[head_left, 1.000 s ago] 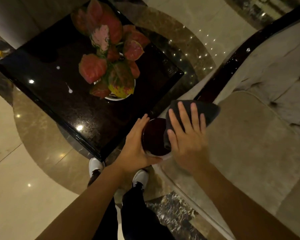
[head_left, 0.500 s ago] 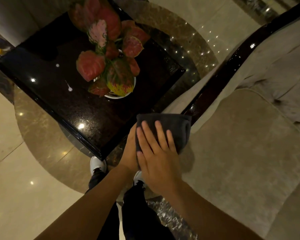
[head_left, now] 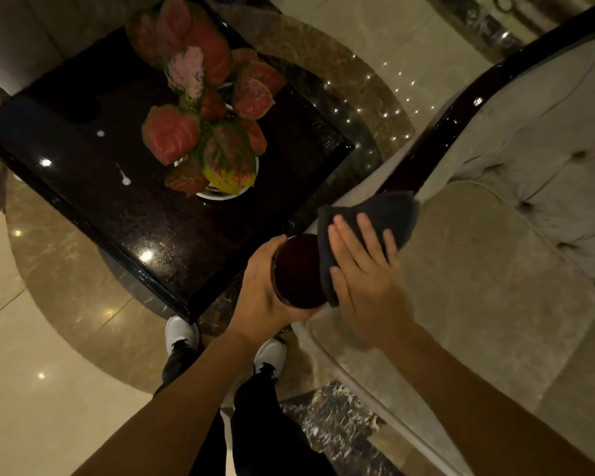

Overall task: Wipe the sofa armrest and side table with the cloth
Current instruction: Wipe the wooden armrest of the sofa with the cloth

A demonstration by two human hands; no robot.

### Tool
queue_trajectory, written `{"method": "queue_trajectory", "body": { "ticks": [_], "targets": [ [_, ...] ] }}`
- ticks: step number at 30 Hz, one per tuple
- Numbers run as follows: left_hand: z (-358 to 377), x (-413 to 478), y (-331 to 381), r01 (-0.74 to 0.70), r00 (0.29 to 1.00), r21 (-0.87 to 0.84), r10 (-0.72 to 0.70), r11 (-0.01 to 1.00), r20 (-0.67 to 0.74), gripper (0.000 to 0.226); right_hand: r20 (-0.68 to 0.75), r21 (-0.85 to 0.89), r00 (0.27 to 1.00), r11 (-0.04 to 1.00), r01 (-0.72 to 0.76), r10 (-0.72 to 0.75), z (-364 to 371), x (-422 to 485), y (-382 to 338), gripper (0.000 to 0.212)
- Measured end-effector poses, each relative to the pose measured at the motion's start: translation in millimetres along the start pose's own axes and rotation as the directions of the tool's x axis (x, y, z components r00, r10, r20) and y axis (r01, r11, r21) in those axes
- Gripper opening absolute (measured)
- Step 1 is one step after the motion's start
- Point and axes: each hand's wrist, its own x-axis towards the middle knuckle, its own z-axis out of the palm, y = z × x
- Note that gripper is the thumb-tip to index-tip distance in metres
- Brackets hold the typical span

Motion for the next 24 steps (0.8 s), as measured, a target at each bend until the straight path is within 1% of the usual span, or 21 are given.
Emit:
{"method": "queue_trajectory", "body": {
  "ticks": [1, 2, 3, 4, 5, 6, 7, 8, 9, 10, 11, 12, 13, 14, 15, 17, 19, 20, 21, 22, 24],
  "targets": [
    [-2, -1, 1, 0.011, 1.0, 0.004, -0.011, 1.0, 0.009, 0.098, -0.017, 0.018, 0.988, 0.988, -0.153, 0.153, 1, 3, -16, 0.055],
    [-4, -1, 7, 0.018, 1.0, -0.006, -0.018, 1.0, -0.001, 0.085, -0.006, 0.045, 0.967, 0.966, -0.256, 0.257, 5, 4, -45, 0.057],
    [-6, -4, 10, 0.041, 0.999, -0.015, -0.041, 0.999, -0.006, 0.067, 0.039, 0.088, 0.962, 0.958, -0.274, 0.271, 7, 3, -77, 0.06],
    [-6, -8, 11, 0.073, 0.997, -0.041, -0.074, 0.996, -0.004, 0.051, 0.063, 0.129, 0.975, 0.967, -0.22, 0.214, 7, -4, -102, 0.062],
    [-7, -13, 9, 0.096, 0.995, -0.03, -0.096, 0.995, 0.024, 0.043, 0.085, 0.153, 0.99, 0.981, -0.124, 0.112, 2, -9, -111, 0.061],
    [-7, -16, 8, 0.092, 0.99, -0.001, -0.091, 0.996, 0.11, 0.042, 0.103, 0.169, 0.995, 0.985, -0.025, 0.008, -3, -10, -103, 0.058],
    [-8, -18, 4, 0.073, 0.978, 0.035, -0.078, 0.997, 0.192, 0.042, 0.092, 0.176, 0.994, 0.984, 0.034, -0.051, -13, -6, -84, 0.052],
    [-9, -15, 6, 0.046, 0.977, 0.066, -0.058, 0.997, 0.205, 0.04, 0.064, 0.163, 0.996, 0.985, 0.053, -0.064, -23, 2, -63, 0.045],
    [-14, -10, 12, 0.048, 0.984, 0.077, -0.06, 0.996, 0.168, 0.039, 0.028, 0.143, 0.999, 0.989, 0.04, -0.044, -31, 11, -46, 0.039],
    [-14, -6, 22, 0.042, 0.994, 0.037, -0.046, 0.998, 0.099, 0.042, -0.008, 0.128, 1.0, 0.991, 0.026, -0.025, -36, 22, -35, 0.037],
    [-13, -4, 29, 0.033, 0.999, 0.015, -0.034, 0.999, 0.038, 0.047, -0.016, 0.12, 0.999, 0.992, 0.036, -0.034, -37, 34, -34, 0.041],
    [-6, -4, 31, 0.01, 1.0, 0.022, -0.01, 1.0, -0.017, 0.054, 0.013, 0.126, 0.997, 0.989, 0.07, -0.073, -32, 40, -43, 0.048],
    [-1, -7, 32, 0.015, 0.998, -0.037, -0.018, 0.999, -0.063, 0.059, 0.045, 0.157, 0.992, 0.982, 0.108, -0.117, -25, 40, -55, 0.053],
    [3, -10, 29, 0.029, 0.996, -0.109, -0.038, 0.994, -0.077, 0.061, 0.064, 0.186, 0.986, 0.972, 0.142, -0.156, -17, 36, -66, 0.057],
    [2, -15, 24, 0.036, 0.997, -0.113, -0.044, 0.993, -0.065, 0.065, 0.057, 0.194, 0.98, 0.965, 0.174, -0.189, -9, 32, -70, 0.059],
    [-5, -16, 17, -0.022, 1.0, 0.094, 0.022, 0.995, -0.001, 0.083, 0.031, 0.157, 0.971, 0.961, 0.229, -0.237, -3, 29, -52, 0.066],
    [-11, -10, 15, -0.075, 0.997, 0.31, 0.069, 0.948, 0.03, 0.103, 0.003, 0.067, 0.965, 0.963, 0.262, -0.263, -4, 35, -14, 0.068],
    [-9, -5, 22, -0.096, 0.995, 0.39, 0.084, 0.916, 0.047, 0.111, -0.006, -0.01, 0.97, 0.97, 0.244, -0.244, -8, 41, 8, 0.066],
    [-9, -2, 29, -0.137, 0.99, 0.471, 0.113, 0.872, 0.08, 0.116, -0.022, -0.065, 0.978, 0.977, 0.205, -0.207, -14, 50, 28, 0.065],
    [-7, 1, 39, -0.183, 0.983, 0.571, 0.135, 0.8, 0.126, 0.119, -0.054, -0.086, 0.989, 0.987, 0.136, -0.141, -17, 59, 43, 0.064],
    [-2, 4, 56, -0.225, 0.973, 0.756, 0.101, 0.615, 0.208, 0.124, -0.13, -0.07, 0.986, 0.991, -0.111, 0.101, -21, 74, 40, 0.062]
  ]
}}
